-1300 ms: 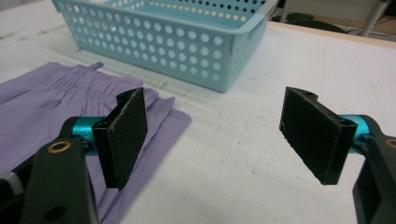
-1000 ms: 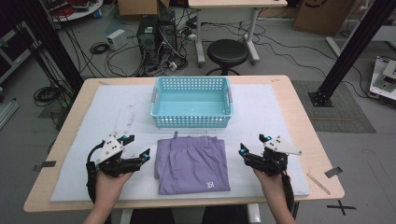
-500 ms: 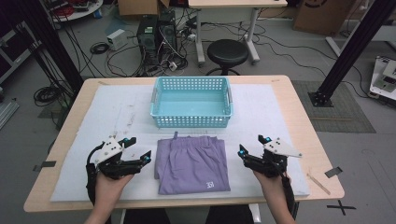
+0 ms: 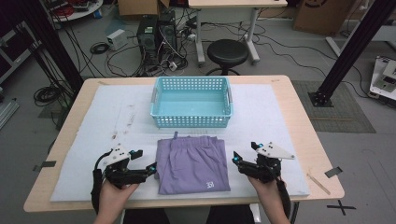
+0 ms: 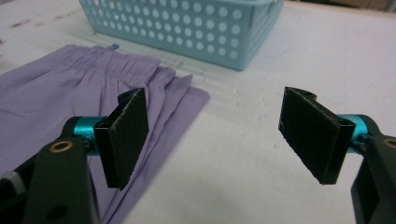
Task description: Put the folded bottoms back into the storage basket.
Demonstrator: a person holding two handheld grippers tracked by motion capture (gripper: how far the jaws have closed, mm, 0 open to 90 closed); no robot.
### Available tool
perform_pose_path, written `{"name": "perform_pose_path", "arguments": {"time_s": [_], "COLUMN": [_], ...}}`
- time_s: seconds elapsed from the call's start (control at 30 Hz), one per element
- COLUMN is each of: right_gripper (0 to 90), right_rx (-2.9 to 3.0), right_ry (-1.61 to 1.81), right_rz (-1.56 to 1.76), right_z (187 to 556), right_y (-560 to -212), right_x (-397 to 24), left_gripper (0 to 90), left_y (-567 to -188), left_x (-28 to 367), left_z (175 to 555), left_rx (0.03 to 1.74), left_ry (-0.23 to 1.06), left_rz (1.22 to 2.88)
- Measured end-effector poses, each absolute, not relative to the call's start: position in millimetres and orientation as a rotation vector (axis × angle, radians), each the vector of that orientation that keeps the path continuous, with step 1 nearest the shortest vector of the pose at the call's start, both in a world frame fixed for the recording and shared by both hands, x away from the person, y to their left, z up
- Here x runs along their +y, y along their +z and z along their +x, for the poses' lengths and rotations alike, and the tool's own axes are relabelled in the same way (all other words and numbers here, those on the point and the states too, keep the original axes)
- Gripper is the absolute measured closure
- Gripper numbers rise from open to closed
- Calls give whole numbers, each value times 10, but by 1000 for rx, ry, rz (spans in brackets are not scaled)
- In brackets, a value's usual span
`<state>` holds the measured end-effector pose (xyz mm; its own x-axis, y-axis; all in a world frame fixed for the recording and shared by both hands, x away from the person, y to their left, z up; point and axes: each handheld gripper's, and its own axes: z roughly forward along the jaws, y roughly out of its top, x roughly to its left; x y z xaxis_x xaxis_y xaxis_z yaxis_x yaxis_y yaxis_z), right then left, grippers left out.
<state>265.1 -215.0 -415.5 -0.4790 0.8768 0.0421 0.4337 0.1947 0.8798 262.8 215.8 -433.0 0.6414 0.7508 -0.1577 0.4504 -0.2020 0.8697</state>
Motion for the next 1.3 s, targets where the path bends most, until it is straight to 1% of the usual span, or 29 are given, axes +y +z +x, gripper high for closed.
{"name": "perform_pose_path", "arguments": {"time_s": [0.17, 0.23, 0.3, 0.5, 0.63, 0.77, 0.87, 1.07, 1.13, 1.23, 1.3], "right_gripper": [248, 221, 215, 215, 215, 213, 212, 281, 319, 341, 370], "right_rx": [2072, 2101, 2125, 2218, 2289, 2310, 2321, 2359, 2367, 2369, 2368], "right_ry": [1215, 1211, 1206, 1200, 1200, 1182, 1181, 1182, 1174, 1182, 1181], "right_rz": [1261, 1263, 1279, 1331, 1406, 1437, 1450, 1432, 1420, 1414, 1412], "right_z": [2684, 2688, 2699, 2742, 2800, 2848, 2857, 2881, 2891, 2898, 2899], "right_y": [-4253, -4288, -4320, -4422, -4499, -4504, -4495, -4483, -4480, -4485, -4486], "right_x": [-2047, -2008, -1973, -1885, -1811, -1767, -1741, -1639, -1599, -1552, -1554], "left_gripper": [223, 223, 224, 223, 223, 224, 223, 223, 225, 242, 272], "left_y": [-4448, -4475, -4489, -4504, -4516, -4532, -4532, -4533, -4533, -4534, -4532], "left_x": [2074, 2051, 2038, 2027, 2027, 1996, 1980, 1867, 1817, 1730, 1700], "left_z": [2672, 2690, 2701, 2746, 2805, 2855, 2871, 2885, 2893, 2906, 2903], "left_rx": [1005, 1027, 1045, 1072, 1098, 1117, 1131, 1118, 1117, 1100, 1100], "left_ry": [277, 260, 245, 177, 95, 70, 62, 26, 14, 11, 26], "left_rz": [1864, 1874, 1880, 1854, 1826, 1849, 1837, 1835, 1833, 1846, 1854]}}
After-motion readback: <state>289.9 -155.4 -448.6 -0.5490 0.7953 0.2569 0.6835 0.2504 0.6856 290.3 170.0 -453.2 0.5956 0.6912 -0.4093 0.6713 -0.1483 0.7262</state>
